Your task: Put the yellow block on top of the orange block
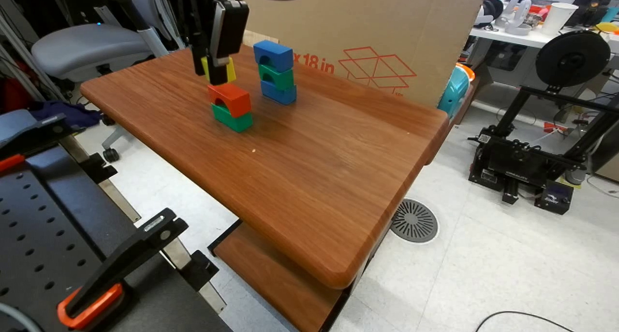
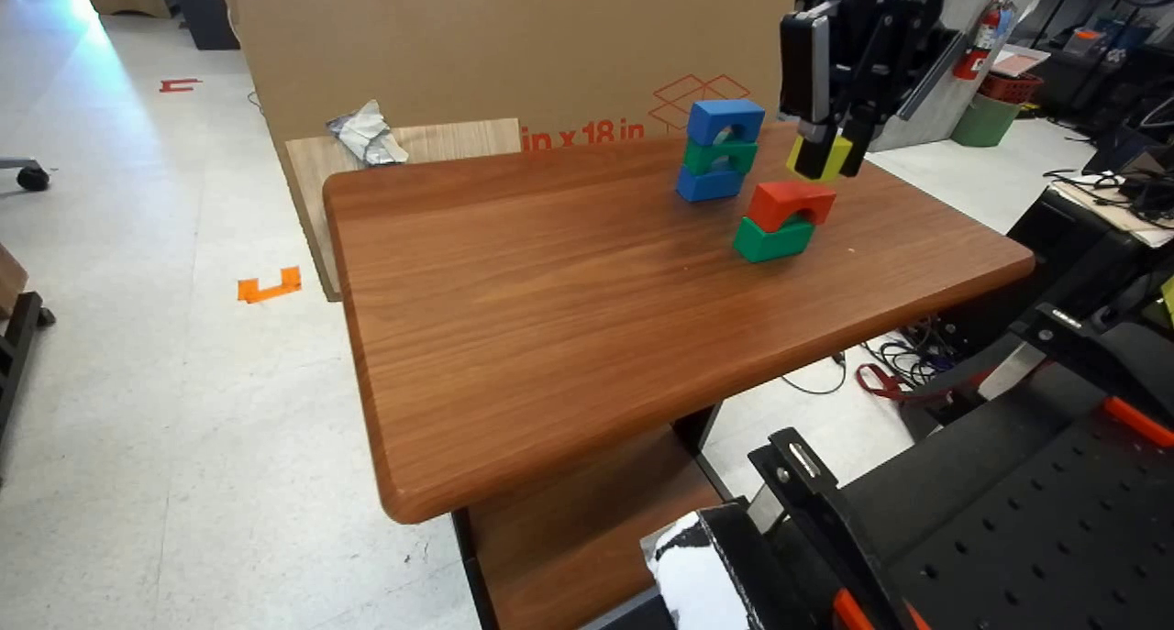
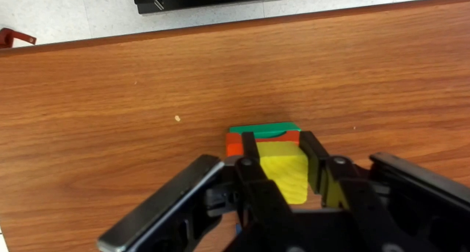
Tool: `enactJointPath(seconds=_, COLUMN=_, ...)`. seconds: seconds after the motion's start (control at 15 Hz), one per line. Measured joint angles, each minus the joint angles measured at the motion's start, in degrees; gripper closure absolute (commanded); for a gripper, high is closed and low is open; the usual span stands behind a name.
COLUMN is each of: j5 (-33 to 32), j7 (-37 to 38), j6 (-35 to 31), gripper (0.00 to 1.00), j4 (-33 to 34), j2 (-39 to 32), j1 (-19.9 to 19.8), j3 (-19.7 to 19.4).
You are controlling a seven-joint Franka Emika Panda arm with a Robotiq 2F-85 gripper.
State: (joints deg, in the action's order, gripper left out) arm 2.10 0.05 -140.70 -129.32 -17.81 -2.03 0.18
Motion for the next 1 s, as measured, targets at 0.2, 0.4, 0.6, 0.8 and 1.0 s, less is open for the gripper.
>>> enactJointPath(seconds=0.2, j5=-0.93, j7=1.64, j6=0.03, gripper=0.92, j4=1.30, j2=-1.53, j1=0.28, j3=-0.09)
enactJointPath(seconds=0.4, j5=-1.40, j7=2.60, j6=0.07, gripper=0.92, j4=2.21, j2=-2.66, j1=0.74, j3=-0.27)
enactJointPath(seconds=0.6, j5=-1.99, j7=3.32, j6=0.10, gripper=0.42, j4=2.85, j2=-3.50, j1=1.07, j3=-0.30)
enactJointPath(seconds=0.8, j5=-2.15, j7=3.85, j6=0.19, gripper=0.29, j4=3.28, j2=-3.76, j1=1.25, j3=-0.31)
enactJointPath(seconds=1.0, j5=-2.13, j7=4.08, j6=0.19, gripper=0.05, j4=3.43, j2=-3.78, j1=1.26, j3=-0.32)
